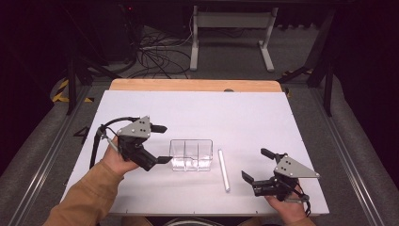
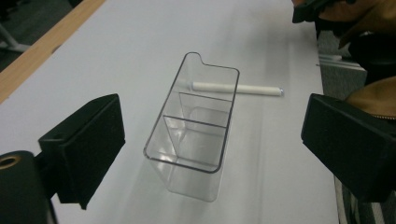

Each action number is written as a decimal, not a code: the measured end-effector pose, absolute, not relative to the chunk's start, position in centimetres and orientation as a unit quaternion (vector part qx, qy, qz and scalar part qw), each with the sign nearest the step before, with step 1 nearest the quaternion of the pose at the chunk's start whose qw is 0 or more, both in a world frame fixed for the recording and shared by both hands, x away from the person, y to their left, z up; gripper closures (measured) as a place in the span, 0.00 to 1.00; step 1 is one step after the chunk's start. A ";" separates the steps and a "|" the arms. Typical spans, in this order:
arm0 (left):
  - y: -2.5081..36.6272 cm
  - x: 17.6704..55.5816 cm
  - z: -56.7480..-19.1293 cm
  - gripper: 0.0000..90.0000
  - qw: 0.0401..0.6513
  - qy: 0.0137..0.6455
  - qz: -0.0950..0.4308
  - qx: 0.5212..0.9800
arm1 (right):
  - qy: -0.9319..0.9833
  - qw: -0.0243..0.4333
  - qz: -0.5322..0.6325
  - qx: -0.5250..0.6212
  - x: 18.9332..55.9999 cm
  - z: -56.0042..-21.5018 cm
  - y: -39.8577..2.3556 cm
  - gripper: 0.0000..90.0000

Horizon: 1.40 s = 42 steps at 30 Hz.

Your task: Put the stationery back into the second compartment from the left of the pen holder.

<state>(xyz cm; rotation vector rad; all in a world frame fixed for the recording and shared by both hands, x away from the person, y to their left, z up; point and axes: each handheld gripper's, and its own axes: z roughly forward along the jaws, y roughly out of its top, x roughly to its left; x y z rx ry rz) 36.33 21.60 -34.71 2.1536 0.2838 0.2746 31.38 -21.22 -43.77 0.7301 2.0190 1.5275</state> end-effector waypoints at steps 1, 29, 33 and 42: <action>21.9 36.2 -34.8 0.06 0.462 0.122 0.113 0.871 | 0.742 0.256 0.558 0.271 31.3 -43.7 -21.0 0.00; 29.2 30.0 -40.1 0.01 0.526 0.252 0.196 0.788 | 0.759 0.265 0.535 0.261 31.9 -41.9 -19.4 0.19; 29.6 29.5 -40.9 0.01 0.522 0.270 0.211 0.781 | 0.769 0.264 0.526 0.250 32.2 -41.6 -18.8 0.24; 30.2 29.1 -42.4 0.01 0.522 0.282 0.213 0.776 | 0.775 0.265 0.520 0.244 32.8 -40.5 -17.8 0.23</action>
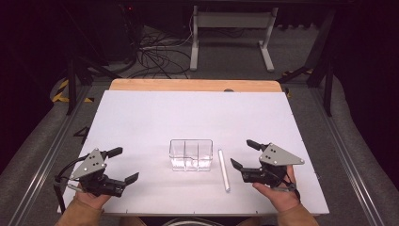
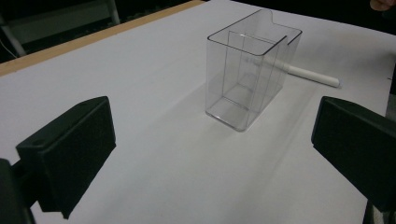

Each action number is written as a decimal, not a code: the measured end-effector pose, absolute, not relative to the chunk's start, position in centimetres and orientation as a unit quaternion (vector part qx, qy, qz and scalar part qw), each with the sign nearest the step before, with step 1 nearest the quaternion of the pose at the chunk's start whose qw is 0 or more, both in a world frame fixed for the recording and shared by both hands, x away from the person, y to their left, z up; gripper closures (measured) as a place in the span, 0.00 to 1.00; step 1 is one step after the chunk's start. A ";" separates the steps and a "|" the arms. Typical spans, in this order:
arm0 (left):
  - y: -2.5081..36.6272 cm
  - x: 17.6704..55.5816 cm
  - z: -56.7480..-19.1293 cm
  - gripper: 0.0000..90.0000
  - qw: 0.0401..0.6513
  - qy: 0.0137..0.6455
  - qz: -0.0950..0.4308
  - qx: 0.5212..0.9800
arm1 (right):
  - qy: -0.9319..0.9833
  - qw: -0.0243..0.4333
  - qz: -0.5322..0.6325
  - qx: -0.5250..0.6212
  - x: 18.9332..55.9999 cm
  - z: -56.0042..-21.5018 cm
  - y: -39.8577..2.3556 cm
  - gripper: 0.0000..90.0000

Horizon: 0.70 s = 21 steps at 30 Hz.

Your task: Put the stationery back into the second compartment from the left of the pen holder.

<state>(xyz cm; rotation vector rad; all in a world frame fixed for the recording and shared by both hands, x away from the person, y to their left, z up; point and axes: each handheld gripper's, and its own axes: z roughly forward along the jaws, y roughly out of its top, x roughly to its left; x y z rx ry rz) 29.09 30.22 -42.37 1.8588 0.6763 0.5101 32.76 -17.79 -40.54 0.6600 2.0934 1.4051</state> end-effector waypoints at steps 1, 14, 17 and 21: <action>30.3 29.1 -42.4 0.01 0.524 0.282 0.213 0.775 | 0.777 0.256 0.517 0.250 32.9 -40.5 -17.7 0.23; 30.4 29.2 -42.9 0.01 0.524 0.285 0.215 0.773 | 0.796 0.219 0.491 0.278 34.2 -40.0 -16.7 0.18; 30.3 29.2 -42.9 0.01 0.523 0.284 0.218 0.773 | 0.802 0.210 0.478 0.289 34.4 -39.8 -16.6 0.20; 30.4 29.1 -42.9 0.01 0.523 0.286 0.220 0.772 | 0.809 0.200 0.462 0.302 34.8 -39.7 -16.3 0.23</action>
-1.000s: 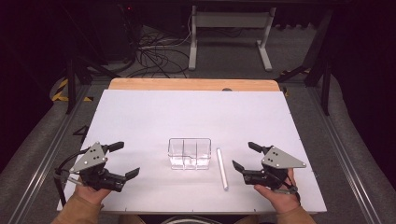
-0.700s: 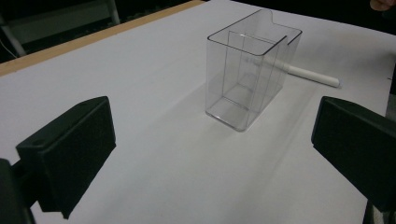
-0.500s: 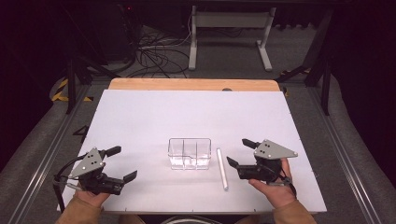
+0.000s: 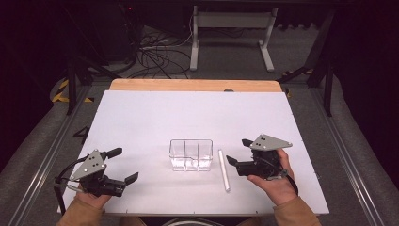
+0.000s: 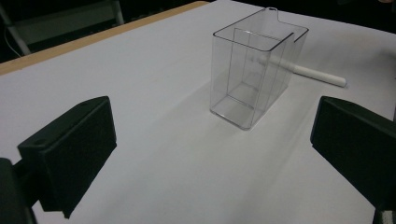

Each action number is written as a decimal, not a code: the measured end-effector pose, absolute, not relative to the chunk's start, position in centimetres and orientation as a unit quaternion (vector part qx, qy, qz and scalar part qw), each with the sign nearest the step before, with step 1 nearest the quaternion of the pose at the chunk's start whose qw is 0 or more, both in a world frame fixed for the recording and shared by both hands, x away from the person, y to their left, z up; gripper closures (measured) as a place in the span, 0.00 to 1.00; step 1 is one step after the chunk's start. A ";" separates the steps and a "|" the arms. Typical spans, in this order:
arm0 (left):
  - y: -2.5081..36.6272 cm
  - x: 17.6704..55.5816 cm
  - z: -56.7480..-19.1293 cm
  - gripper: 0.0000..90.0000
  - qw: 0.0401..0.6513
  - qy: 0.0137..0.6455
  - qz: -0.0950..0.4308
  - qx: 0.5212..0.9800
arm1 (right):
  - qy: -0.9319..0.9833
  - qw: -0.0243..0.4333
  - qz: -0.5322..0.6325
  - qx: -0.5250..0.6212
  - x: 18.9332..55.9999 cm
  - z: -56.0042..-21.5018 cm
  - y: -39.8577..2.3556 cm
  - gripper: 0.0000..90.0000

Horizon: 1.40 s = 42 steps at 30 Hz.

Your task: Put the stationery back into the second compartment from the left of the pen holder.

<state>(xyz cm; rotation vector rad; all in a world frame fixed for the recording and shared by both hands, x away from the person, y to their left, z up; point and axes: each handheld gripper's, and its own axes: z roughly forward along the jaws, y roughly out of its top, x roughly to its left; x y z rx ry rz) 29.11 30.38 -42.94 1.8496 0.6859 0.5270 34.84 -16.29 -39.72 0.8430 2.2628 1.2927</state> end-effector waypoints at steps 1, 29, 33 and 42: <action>30.4 29.1 -42.9 0.01 0.522 0.287 0.220 0.772 | 0.812 0.197 0.456 0.307 35.0 -39.7 -16.2 0.24; 30.8 28.6 -43.3 0.02 0.517 0.294 0.225 0.771 | 0.849 0.090 0.261 0.451 39.5 -40.1 -11.5 0.44; 30.8 28.7 -43.3 0.02 0.518 0.294 0.224 0.771 | 0.850 0.080 0.247 0.458 40.0 -40.4 -11.1 0.44; 30.7 28.7 -43.4 0.02 0.516 0.292 0.226 0.773 | 0.846 0.042 0.205 0.491 40.7 -41.1 -10.3 0.44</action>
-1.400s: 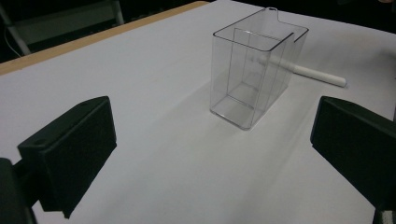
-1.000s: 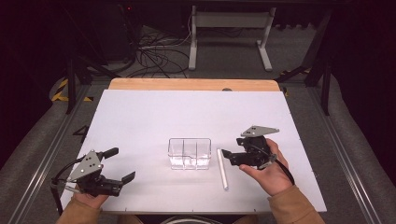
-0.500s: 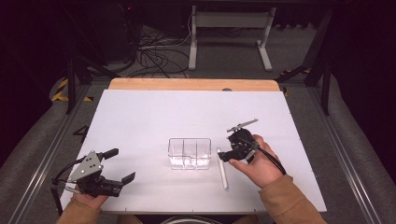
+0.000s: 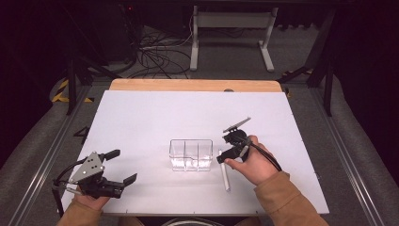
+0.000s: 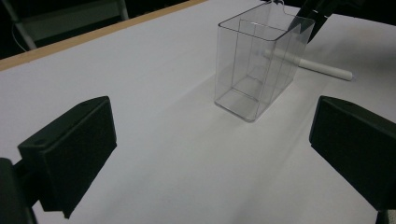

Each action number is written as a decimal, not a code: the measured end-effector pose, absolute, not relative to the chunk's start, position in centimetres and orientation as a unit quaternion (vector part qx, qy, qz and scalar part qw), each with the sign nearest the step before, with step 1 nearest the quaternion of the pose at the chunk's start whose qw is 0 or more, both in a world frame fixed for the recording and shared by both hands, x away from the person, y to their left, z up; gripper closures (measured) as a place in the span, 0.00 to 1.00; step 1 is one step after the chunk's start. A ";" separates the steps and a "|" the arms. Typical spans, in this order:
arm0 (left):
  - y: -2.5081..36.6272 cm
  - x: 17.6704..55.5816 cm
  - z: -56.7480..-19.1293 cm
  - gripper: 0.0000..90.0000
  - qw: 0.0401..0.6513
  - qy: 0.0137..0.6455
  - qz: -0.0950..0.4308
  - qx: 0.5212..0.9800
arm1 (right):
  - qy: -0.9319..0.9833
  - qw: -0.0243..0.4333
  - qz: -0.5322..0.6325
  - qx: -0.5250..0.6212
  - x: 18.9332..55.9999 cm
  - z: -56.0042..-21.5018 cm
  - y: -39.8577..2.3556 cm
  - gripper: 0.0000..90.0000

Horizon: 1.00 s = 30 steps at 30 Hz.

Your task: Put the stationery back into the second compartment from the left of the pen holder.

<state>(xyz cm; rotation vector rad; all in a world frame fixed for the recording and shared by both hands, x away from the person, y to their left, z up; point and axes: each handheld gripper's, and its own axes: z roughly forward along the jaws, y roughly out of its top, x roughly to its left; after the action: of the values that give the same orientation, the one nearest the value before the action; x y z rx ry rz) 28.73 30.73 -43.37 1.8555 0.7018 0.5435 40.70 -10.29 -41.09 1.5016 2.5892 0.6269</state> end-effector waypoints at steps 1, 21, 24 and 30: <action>30.7 28.7 -43.4 0.02 0.515 0.293 0.227 0.773 | 0.846 0.040 0.202 0.492 40.7 -41.1 -10.2 0.44; 30.7 28.6 -43.3 0.02 0.520 0.288 0.228 0.772 | 0.837 0.036 0.175 0.517 41.2 -42.4 -9.6 0.64; 30.7 28.6 -43.3 0.02 0.518 0.287 0.228 0.772 | 0.832 0.037 0.167 0.528 41.2 -42.7 -9.3 0.67; 30.7 28.6 -43.3 0.02 0.517 0.287 0.229 0.773 | 0.826 0.034 0.154 0.541 41.3 -43.4 -8.8 0.71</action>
<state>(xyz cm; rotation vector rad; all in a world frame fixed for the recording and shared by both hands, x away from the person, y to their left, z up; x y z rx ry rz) 28.62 30.68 -43.35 1.8550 0.6890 0.5502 41.31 -8.77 -43.40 1.6638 2.5410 0.4729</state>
